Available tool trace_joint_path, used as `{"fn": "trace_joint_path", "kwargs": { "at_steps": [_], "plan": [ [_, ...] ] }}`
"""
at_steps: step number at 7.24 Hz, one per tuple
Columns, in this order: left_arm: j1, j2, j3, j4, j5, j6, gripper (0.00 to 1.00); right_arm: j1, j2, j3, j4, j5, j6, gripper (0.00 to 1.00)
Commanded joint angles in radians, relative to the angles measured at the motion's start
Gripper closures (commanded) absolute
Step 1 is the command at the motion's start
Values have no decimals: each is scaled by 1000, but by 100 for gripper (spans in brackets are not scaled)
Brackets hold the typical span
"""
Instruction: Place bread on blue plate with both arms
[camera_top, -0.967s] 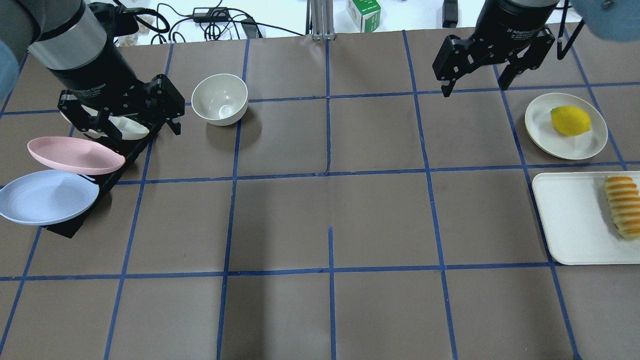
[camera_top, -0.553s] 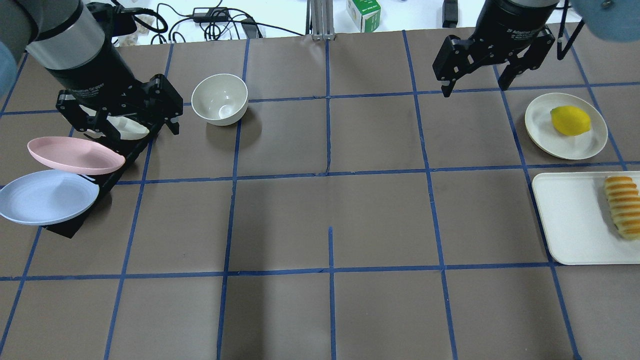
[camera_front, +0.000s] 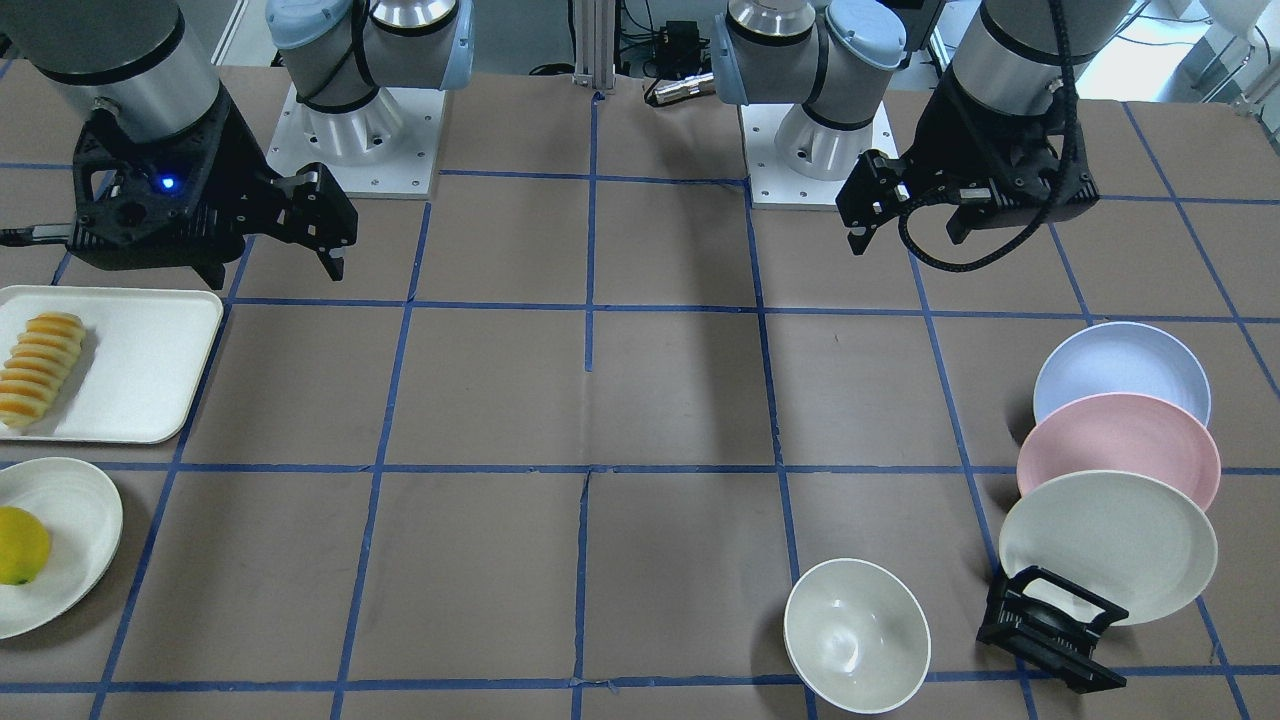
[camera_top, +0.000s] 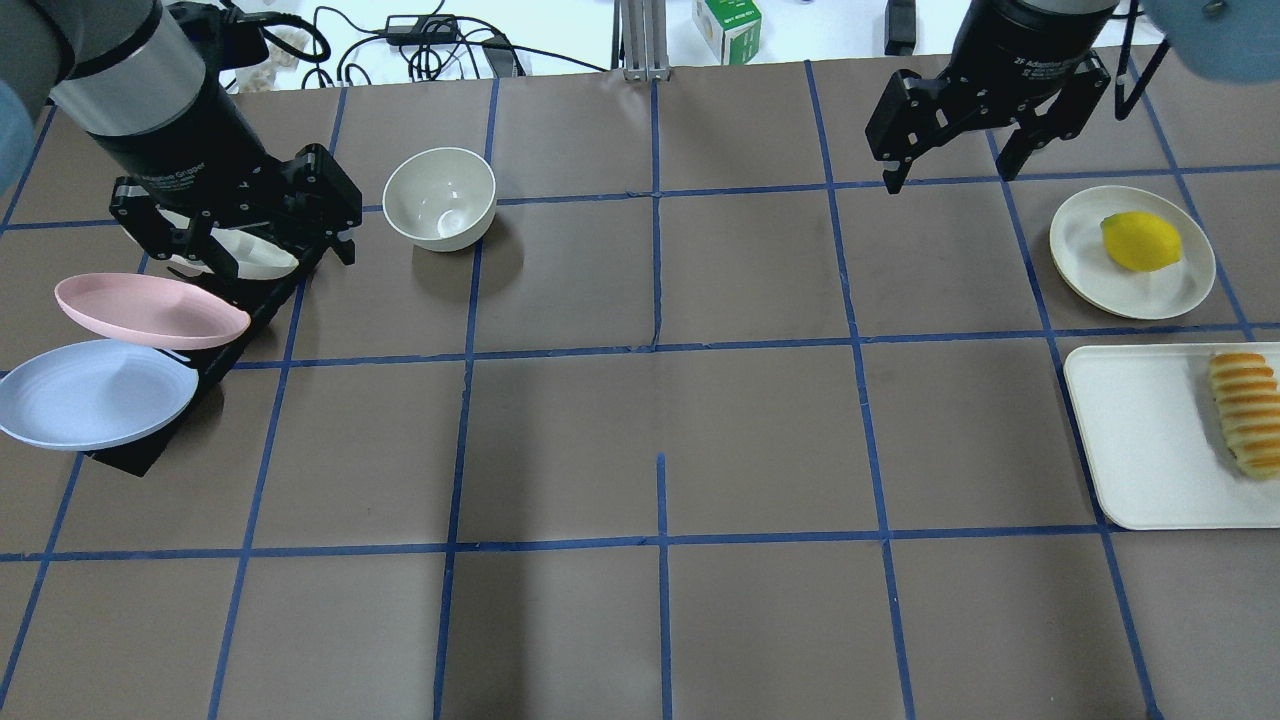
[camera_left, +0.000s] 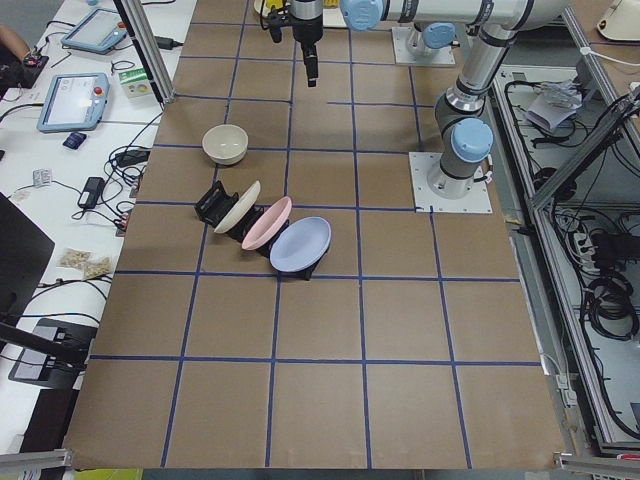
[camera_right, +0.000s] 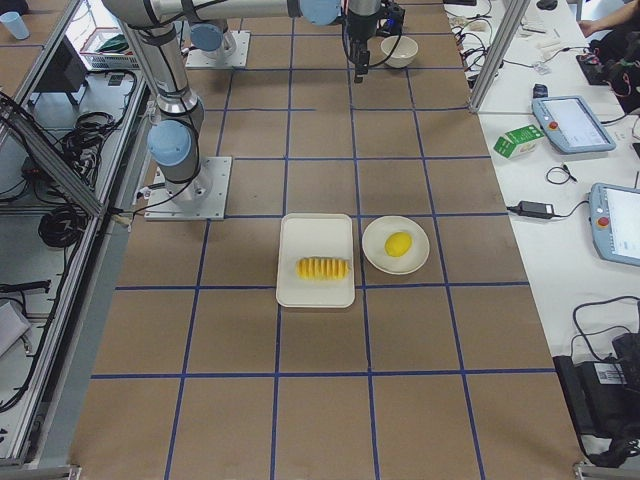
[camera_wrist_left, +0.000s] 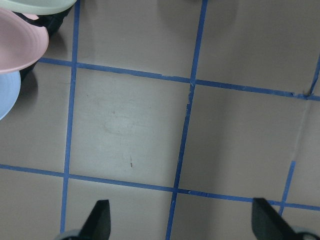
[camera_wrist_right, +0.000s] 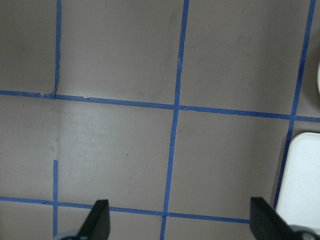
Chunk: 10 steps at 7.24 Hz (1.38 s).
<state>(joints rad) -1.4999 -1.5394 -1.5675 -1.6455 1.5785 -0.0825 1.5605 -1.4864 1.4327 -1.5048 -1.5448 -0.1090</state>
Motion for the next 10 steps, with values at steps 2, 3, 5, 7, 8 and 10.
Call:
{"fn": "trace_joint_path", "kwargs": {
  "at_steps": [2, 3, 5, 7, 8, 10],
  "plan": [
    [12, -7, 0, 25, 1, 0, 0, 0, 0, 0, 0, 0, 0, 0],
    [62, -7, 1, 27, 0, 0, 0, 0, 0, 0, 0, 0, 0, 0],
    [230, -22, 0, 111, 3, 0, 0, 0, 0, 0, 0, 0, 0, 0],
    [410, -48, 0, 113, 12, 44, 0, 1, 0, 0, 0, -1, 0, 0],
    [496, -76, 1, 116, 18, 190, 0, 0, 0, 0, 0, -1, 0, 0],
    [657, -117, 3, 168, 17, 352, 0, 1, 0, 2, 0, -1, 0, 0]
  ]
}}
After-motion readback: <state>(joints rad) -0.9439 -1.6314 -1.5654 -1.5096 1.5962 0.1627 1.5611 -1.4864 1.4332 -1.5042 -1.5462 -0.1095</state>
